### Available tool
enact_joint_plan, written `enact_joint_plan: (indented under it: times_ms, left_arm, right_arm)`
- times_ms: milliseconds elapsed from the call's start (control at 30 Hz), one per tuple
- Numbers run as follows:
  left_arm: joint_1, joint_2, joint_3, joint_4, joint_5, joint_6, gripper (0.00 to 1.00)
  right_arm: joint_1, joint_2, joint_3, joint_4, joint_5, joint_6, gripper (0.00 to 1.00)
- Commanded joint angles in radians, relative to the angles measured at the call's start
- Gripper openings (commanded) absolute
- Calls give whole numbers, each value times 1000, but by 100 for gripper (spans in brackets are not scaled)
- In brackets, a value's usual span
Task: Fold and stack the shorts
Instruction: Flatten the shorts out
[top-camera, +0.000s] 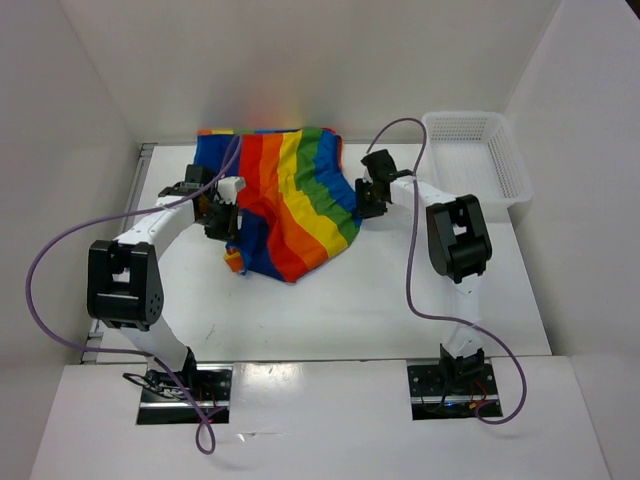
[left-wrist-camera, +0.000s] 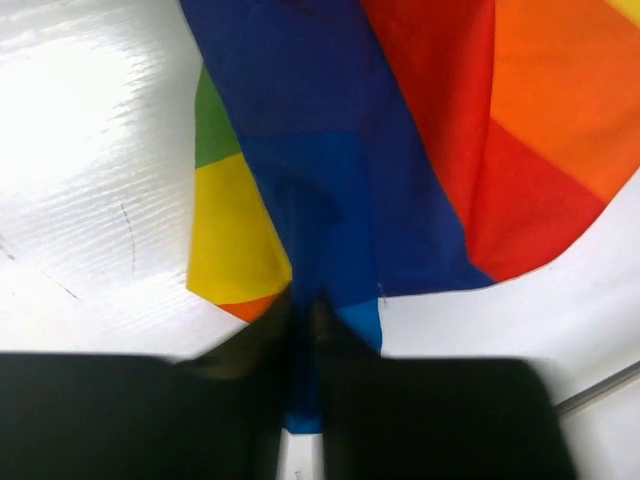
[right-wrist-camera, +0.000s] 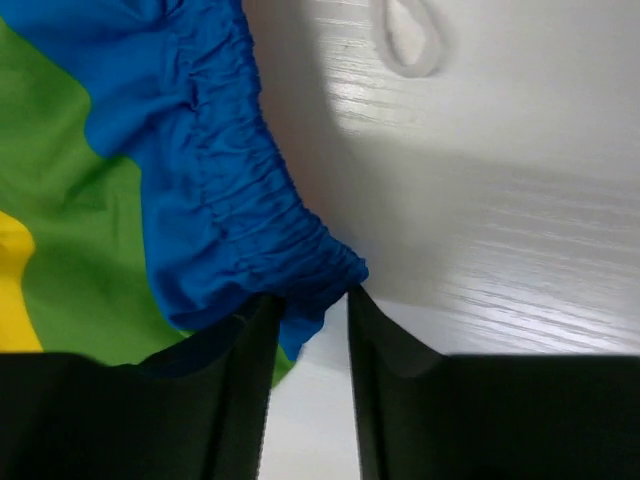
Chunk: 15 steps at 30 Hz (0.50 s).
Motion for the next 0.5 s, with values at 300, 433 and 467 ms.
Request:
enact_joint_plan:
  times_ms: [300, 433, 467]
  left_arm:
    - [176, 56, 218, 149, -398, 5, 0]
    - [202, 145, 361, 232, -470, 5, 10]
    - [202, 159, 376, 263, -483, 5, 26]
  right_arm:
    - [32, -61, -5, 42, 121, -149, 0]
    - [32, -152, -39, -1, -38, -211, 0]
    - [42, -175, -39, -12, -72, -220, 0]
